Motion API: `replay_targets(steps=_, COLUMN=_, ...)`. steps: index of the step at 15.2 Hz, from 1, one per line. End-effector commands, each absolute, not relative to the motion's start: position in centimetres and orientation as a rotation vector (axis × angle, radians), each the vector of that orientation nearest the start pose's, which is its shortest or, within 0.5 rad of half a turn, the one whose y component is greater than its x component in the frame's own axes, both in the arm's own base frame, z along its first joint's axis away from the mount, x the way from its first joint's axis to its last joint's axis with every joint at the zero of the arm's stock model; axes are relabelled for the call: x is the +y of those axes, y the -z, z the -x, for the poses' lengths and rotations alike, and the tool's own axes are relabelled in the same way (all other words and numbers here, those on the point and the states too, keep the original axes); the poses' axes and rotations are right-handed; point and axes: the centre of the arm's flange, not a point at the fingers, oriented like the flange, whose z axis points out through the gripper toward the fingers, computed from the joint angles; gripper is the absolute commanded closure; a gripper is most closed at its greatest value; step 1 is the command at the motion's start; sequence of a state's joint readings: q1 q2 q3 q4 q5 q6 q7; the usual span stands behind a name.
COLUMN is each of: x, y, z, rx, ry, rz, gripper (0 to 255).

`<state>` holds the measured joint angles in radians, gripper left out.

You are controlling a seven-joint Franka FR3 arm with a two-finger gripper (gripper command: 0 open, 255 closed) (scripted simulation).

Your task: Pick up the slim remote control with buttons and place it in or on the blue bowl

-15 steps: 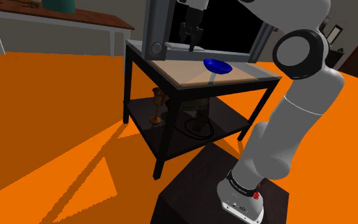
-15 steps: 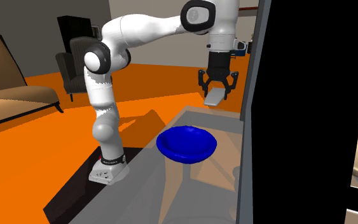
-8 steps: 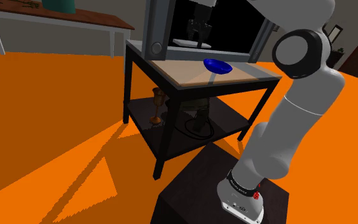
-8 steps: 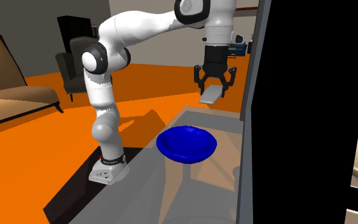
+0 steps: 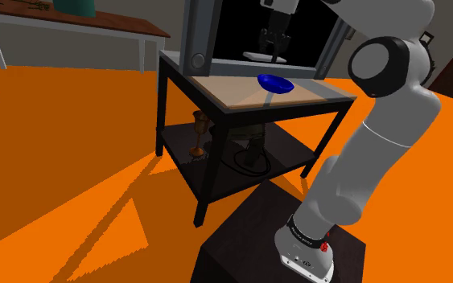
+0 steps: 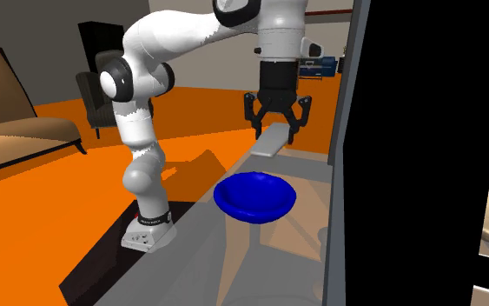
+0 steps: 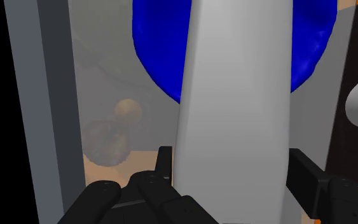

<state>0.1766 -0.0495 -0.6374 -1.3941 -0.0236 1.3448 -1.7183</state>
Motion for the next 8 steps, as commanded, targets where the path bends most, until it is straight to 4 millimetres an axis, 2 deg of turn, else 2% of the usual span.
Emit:
replay_targets(steps=1, x=-26.6, y=-70.5, z=-44.2, rx=-1.837, ry=0.003, rz=2.535, gripper=255)
replay_targets(steps=6, x=-32.3, y=-70.6, z=-41.3, rx=-1.837, ry=0.003, rz=2.535, gripper=255)
replay_targets(steps=8, x=-32.3, y=-69.5, z=-41.3, rx=-1.837, ry=0.003, rz=2.535, gripper=255)
